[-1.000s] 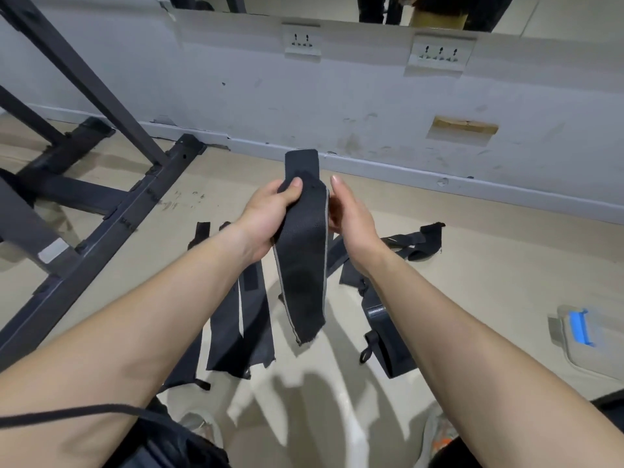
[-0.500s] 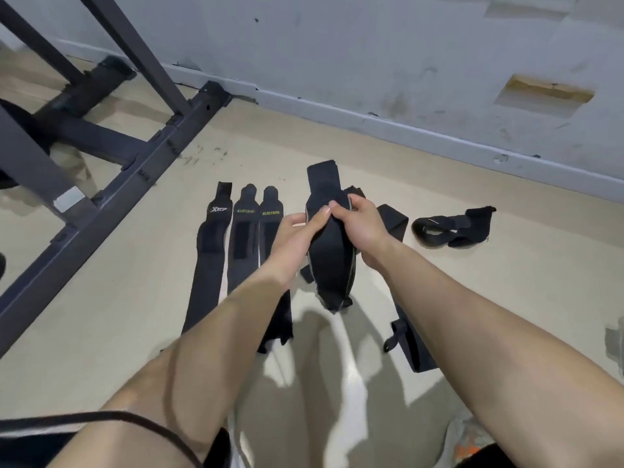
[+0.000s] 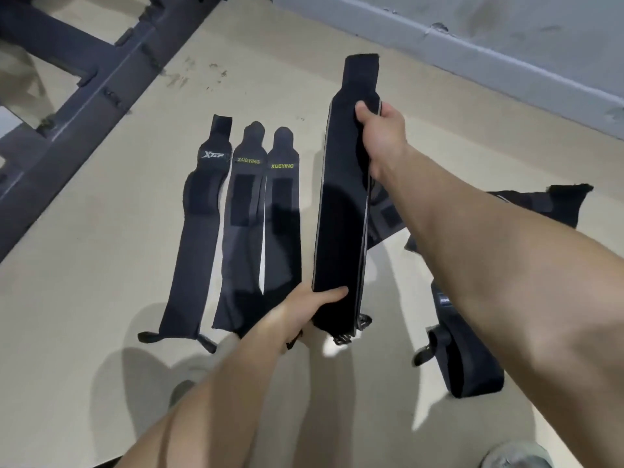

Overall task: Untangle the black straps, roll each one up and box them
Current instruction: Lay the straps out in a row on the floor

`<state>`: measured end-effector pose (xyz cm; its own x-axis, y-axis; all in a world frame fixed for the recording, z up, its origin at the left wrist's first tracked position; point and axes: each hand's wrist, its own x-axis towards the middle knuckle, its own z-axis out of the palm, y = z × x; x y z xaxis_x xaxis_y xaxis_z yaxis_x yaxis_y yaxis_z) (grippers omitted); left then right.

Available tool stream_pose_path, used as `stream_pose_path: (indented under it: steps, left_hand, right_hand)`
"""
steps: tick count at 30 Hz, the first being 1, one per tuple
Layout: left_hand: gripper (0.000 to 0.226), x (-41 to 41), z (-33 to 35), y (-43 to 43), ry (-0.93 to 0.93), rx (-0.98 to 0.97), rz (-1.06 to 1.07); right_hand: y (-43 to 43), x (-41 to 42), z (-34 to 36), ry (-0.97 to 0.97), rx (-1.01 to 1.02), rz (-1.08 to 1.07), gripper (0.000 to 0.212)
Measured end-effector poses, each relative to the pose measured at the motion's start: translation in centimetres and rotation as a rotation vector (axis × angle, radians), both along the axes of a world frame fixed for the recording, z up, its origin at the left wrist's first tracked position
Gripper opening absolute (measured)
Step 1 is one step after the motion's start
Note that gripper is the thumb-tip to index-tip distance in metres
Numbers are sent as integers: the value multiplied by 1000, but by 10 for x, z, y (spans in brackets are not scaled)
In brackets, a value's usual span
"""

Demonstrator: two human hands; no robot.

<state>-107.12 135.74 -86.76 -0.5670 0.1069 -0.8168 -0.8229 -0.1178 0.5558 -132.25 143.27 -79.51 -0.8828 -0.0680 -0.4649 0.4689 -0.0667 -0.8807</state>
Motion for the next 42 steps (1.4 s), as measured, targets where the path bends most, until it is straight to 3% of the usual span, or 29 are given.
stream_pose_path:
  steps: [5,10,15,18,21,24,27,32,34,36,40,42]
  left_hand:
    - [36,5,-41,-8,-119,-30,246]
    - [31,5,-60,-1,-7,-223,218]
    - [44,3,-64,7,11,-489,319]
    - [47,6,-61,11,85,-649,207]
    - [40,8,-61,11,94,-782,-27]
    - [50,7,-59,12,27,-816,-183]
    - [57,9,-55,15,-9,-830,-287]
    - [55,9,-46,24,-78,-952,-465]
    - [54,10,-44,29,-71,-1018,-498]
    - [52,6,-43,34,-11,-1063,-485]
    - [39,-26,-39,47,142,-1045,-430]
    - [35,-55,-39,52,214,-1020,-441]
  right_hand:
    - [-41,-31,-61,-51,106,109,13]
    - [-58,-48,-107,-83,216,149,16]
    - [-56,-39,-120,-101,221,260,56]
    - [-35,-17,-129,53,492,321,63]
    - [4,20,-139,270,872,431,48]
    - [45,67,-146,452,1171,869,45]
    - [78,99,-153,401,1285,1164,46]
    - [125,126,-153,238,1238,1164,59]
    - [143,132,-148,206,1225,1119,52]
    - [159,136,-143,183,1246,1041,38]
    - [173,129,-129,23,1301,938,34]
    - [169,115,-123,55,1317,840,33]
